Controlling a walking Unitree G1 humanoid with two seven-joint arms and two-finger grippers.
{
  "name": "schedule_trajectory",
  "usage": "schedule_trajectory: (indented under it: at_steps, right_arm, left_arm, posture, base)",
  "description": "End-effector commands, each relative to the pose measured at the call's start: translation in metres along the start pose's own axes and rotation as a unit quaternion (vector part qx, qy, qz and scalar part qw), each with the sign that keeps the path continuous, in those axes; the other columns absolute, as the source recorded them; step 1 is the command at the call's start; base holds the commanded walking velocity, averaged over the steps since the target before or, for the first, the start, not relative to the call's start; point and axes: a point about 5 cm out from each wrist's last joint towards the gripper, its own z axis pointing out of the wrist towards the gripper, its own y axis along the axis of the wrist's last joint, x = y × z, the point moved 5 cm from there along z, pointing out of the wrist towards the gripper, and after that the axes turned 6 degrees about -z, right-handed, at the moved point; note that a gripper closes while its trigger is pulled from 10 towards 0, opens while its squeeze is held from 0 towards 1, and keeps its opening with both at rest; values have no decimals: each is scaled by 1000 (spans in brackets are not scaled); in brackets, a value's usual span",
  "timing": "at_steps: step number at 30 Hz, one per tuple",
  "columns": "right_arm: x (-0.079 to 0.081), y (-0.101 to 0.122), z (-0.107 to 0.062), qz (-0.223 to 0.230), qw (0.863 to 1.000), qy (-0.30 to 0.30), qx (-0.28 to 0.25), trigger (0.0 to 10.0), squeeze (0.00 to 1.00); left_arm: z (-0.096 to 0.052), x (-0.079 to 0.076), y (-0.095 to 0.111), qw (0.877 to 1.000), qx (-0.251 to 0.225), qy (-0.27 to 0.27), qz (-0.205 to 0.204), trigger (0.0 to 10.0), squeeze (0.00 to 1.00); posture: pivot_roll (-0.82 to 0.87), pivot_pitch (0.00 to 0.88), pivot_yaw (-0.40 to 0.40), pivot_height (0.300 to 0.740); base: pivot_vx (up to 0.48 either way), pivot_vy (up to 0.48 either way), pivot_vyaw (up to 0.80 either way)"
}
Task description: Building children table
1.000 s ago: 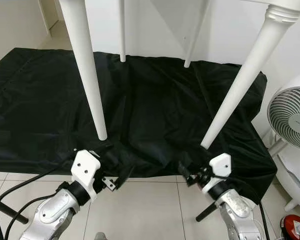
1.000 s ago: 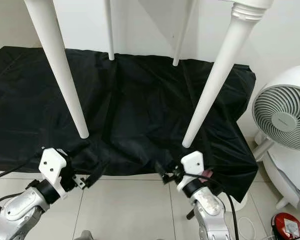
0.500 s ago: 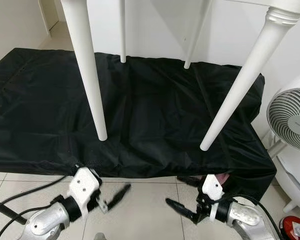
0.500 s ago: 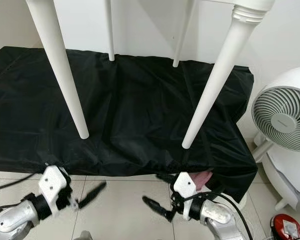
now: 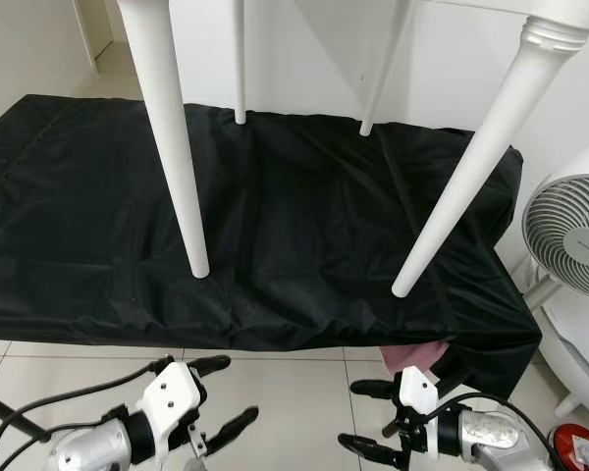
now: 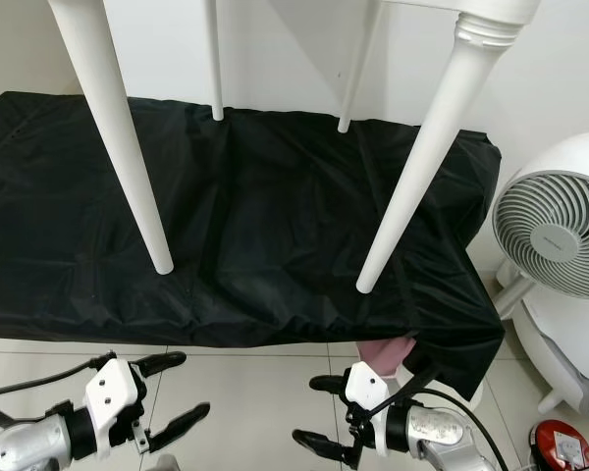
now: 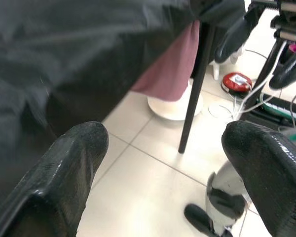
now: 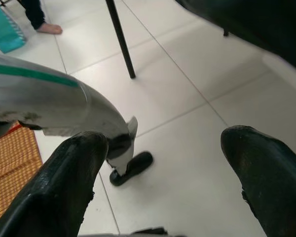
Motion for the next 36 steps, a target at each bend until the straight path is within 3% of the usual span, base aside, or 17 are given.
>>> schedule_trajectory:
  at_steps: [1,2,4,7,8,10,15,18,19,22,27,30,32,36]
  right_arm:
    - [-1,-15,-1,17,1000,-12,22,10000,0]
    - [-3,-25,1,38,998,-29,31,10000,0]
    - [-3,-25,1,38,998,-29,31,10000,0]
    - [-8,-53,5,101,989,-91,56,10000,0]
    - [-8,-53,5,101,989,-91,56,10000,0]
    - [-14,-71,7,147,975,-152,72,10000,0]
    - [-16,-84,8,183,959,-196,89,10000,0]
    - [-16,-103,8,227,932,-254,120,10000,0]
    - [-17,-113,5,238,917,-285,145,10000,0]
    - [-17,-119,3,245,907,-302,161,10000,0]
    - [-13,-135,-3,280,869,-353,203,10000,0]
    - [-13,-137,-4,286,862,-363,207,10000,0]
    - [-11,-142,-7,300,847,-380,220,10000,0]
    - [-4,-150,-8,302,832,-390,255,10000,0]
  left_arm:
    - [-3,-7,-20,999,33,-30,-4,10000,0]
    - [-4,-5,-34,998,51,-21,-18,10000,0]
    - [-4,-5,-34,998,51,-21,-18,10000,0]
    - [-6,2,-73,993,94,22,-72,10000,0]
    - [-6,2,-73,993,94,22,-72,10000,0]
    - [-5,7,-100,984,127,65,-110,10000,0]
    - [-5,7,-120,974,152,94,-143,10000,0]
    - [-5,12,-145,955,184,147,-181,10000,0]
    - [-6,17,-154,944,198,178,-193,10000,0]
    - [-6,19,-158,938,200,193,-207,10000,0]
    - [-4,32,-171,909,237,262,-223,10000,0]
    - [-3,32,-173,904,244,268,-226,10000,0]
    - [-3,31,-178,891,260,284,-241,10000,0]
    - [-3,39,-179,872,260,326,-257,10000,0]
  posture:
    - [60,58,-45,740]
    - [56,55,-44,740]
    - [56,55,-44,740]
    - [50,44,-39,740]
    - [50,44,-39,740]
    - [46,36,-36,740]
    - [43,32,-35,740]
    - [42,19,-30,740]
    - [40,18,-30,740]
    - [40,18,-30,740]
    - [31,0,-26,740]
    - [31,0,-26,740]
    - [24,0,-28,740]
    - [16,0,-29,740]
  base:
    - [0,0,0]
    - [0,0,0]
    - [0,0,0]
    - [0,0,0]
    - [0,0,0]
    - [0,0,0]
    - [0,0,0]
    - [0,0,0]
    - [0,0,0]
    - [0,0,0]
    - [0,0,0]
    - [0,0,0]
    - [0,0,0]
    - [0,0,0]
